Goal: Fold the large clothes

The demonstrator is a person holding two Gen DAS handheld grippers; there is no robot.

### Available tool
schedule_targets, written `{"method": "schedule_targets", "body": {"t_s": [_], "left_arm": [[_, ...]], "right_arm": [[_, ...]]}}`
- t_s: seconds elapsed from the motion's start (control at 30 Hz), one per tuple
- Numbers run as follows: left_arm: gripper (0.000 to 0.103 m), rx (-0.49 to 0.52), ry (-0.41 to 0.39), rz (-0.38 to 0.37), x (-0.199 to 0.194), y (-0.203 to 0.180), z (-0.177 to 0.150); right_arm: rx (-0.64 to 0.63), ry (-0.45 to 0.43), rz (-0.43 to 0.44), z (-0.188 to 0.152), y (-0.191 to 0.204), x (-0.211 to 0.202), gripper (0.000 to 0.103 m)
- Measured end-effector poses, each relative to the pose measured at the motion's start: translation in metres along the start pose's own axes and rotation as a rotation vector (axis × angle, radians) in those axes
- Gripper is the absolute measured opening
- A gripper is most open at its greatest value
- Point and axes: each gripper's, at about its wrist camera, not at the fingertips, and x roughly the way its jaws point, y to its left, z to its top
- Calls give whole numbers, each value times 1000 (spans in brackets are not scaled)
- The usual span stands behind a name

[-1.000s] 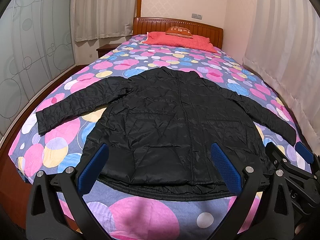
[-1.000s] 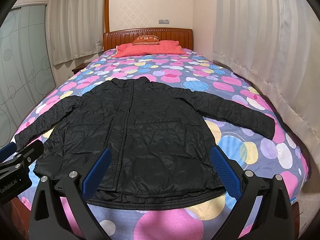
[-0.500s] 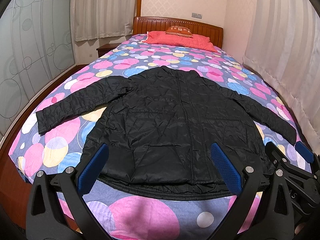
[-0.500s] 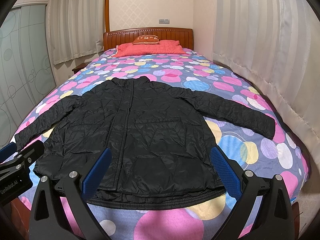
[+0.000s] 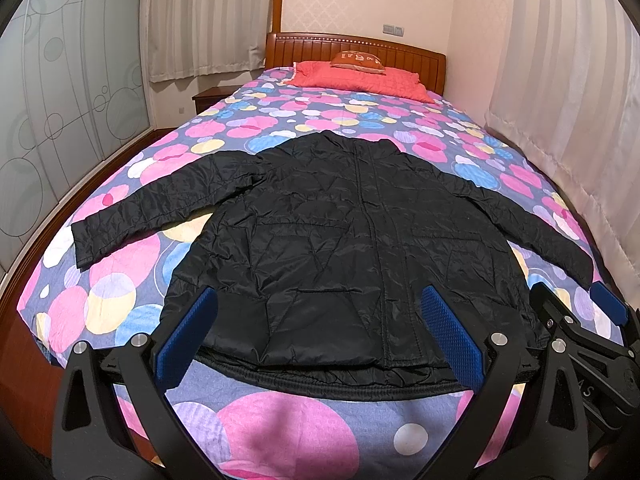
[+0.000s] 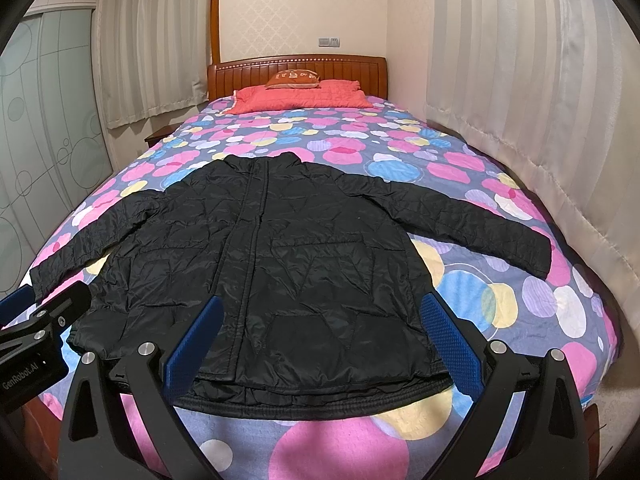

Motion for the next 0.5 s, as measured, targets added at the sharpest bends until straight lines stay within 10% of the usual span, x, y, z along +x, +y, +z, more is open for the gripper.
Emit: {"method": "schedule_targets", "body": {"t_s": [0.5], "left_arm": [[101,1,2,1,0,0,0]], "right_arm": [[0,1,1,-1,0,2,98]]}}
